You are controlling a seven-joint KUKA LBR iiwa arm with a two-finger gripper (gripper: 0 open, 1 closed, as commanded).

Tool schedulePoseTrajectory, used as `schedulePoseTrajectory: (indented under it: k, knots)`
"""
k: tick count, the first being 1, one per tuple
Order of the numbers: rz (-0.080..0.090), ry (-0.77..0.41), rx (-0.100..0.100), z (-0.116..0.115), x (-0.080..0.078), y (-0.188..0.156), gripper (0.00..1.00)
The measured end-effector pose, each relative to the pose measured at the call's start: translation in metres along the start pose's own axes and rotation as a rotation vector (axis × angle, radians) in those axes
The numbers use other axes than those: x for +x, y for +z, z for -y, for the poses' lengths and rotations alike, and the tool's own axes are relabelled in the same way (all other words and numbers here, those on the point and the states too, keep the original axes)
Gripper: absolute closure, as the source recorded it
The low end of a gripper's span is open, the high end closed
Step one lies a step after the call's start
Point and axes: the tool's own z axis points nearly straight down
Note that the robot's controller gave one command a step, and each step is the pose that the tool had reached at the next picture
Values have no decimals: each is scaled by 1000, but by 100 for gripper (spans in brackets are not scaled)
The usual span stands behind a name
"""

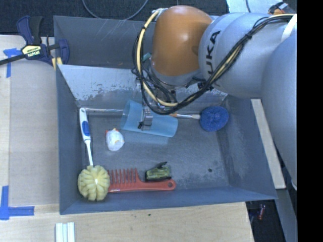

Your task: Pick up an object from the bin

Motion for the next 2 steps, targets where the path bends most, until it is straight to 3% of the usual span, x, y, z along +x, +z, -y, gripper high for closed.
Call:
schedulePoseTrajectory:
  k: [1, 2]
  knots:
    - [8, 3, -1, 1, -2, -5, 0]
    - [6, 55, -1, 62, -1, 108, 0]
